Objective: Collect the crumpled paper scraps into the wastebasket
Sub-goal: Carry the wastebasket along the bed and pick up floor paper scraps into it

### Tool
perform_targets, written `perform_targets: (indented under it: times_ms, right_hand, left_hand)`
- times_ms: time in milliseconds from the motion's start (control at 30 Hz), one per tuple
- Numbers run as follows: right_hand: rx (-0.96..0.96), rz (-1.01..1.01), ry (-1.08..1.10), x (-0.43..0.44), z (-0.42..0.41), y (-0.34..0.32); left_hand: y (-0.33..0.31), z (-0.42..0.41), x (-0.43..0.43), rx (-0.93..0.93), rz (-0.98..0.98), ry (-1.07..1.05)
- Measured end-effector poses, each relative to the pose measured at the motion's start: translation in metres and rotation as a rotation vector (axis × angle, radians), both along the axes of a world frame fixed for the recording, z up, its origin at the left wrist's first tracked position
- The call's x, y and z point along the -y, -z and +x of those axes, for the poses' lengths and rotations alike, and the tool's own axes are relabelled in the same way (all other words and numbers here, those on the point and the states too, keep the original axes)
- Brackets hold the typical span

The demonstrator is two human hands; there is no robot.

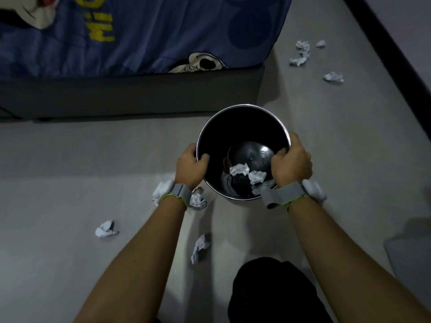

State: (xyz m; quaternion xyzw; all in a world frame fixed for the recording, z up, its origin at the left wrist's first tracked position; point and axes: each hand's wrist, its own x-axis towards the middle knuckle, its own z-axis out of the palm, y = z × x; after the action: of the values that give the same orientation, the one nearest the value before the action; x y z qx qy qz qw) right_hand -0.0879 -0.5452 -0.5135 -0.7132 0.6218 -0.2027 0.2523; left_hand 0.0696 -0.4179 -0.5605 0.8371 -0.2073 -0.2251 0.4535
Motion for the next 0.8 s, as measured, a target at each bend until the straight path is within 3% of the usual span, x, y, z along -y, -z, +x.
perform_targets:
  times_ms: [100, 167, 300, 400, 467, 633, 800]
  right_hand:
    - [-0.008, 0.003, 0.015, 0.003, 0.0, 0.0]
    - [-0.01, 0.008, 0.014, 0.002, 0.0, -0.002]
    - [-0.002, 0.025, -0.023, 0.002, 0.004, -0.002]
    - [-0.011, 0.02, -0.025, 0.002, 0.005, -0.002]
    - [-0.021, -0.001, -0.035, 0.001, 0.004, 0.0]
    - [-0.026, -0.011, -0.034, 0.001, -0.001, 0.005]
    - [-0.029, -0.01, -0.038, 0.002, -0.004, 0.007]
  left_hand:
    - [0.012, 0.01, -0.003, -0.161, -0.219, -0.348]
    - [0.026, 0.012, -0.008, -0.1, -0.106, -0.421]
    - [0.056, -0.021, -0.014, 0.043, 0.618, 0.066]
    - [0.092, -0.038, -0.025, 0.252, 0.826, 0.411]
    - [0.124, -0.035, -0.036, 0.275, 0.884, 0.421]
    - [0.132, -0.031, -0.052, 0.153, 0.796, 0.377]
    - [0.101, -0.022, -0.053, 0.146, 0.453, -0.001]
